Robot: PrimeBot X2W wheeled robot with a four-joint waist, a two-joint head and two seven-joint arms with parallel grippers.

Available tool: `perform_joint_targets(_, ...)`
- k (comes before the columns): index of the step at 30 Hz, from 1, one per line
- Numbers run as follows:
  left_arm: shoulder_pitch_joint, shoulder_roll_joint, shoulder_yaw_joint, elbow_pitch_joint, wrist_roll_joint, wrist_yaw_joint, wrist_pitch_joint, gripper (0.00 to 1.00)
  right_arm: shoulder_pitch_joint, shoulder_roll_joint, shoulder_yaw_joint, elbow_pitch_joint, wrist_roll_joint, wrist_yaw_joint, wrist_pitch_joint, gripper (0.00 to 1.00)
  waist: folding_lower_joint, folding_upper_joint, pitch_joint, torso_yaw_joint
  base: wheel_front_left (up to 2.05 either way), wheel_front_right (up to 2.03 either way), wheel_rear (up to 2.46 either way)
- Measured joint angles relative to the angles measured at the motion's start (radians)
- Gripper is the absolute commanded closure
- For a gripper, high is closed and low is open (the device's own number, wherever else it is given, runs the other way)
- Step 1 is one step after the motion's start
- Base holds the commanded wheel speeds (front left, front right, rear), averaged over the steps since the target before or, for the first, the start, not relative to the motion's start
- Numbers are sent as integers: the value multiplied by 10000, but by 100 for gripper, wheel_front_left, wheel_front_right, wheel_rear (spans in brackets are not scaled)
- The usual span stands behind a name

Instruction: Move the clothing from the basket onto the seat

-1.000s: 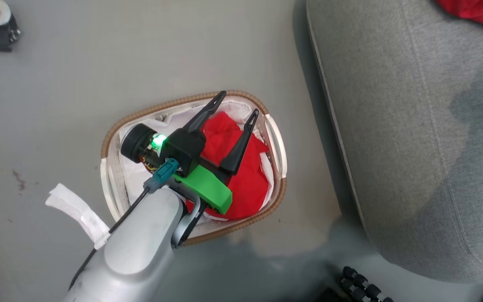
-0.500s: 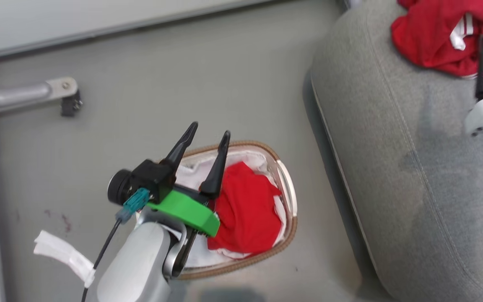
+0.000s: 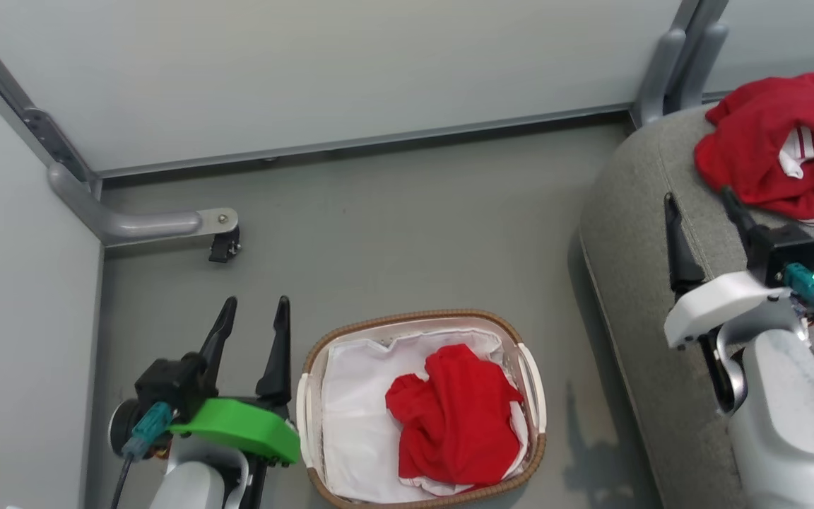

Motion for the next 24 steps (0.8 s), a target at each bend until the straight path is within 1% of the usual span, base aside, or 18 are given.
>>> perform_joint_targets(4, 693, -19, 700, -38, 203, 31, 0, 0, 799, 401, 111, -493, 117, 0, 0, 0, 0, 0, -475, 278, 0, 0, 0)
perform_joint_targets(9, 1415, -46, 1331, -134, 395, 31, -2, 0, 1887, 583, 222, -930, 280, 0, 0, 0, 0, 0, -910, 561, 0, 0, 0)
perform_joint_targets(11, 1639, -46, 1461, -157, 407, 31, -2, 0, 2226, 579, 357, -1058, 608, 0, 0, 0, 0, 0, -1046, 636, 0, 0, 0)
perform_joint_targets(17, 1968, -52, 1463, -251, 257, 31, 0, 0, 3143, 591, 550, -1446, 1273, 0, 0, 0, 0, 0, -1339, 752, 0, 0, 0)
perform_joint_targets(24, 2091, -54, 1346, -336, 52, 113, 0, 0, 3663, 591, 662, -1626, 1540, 0, 0, 0, 0, 0, -1478, 661, 0, 0, 0)
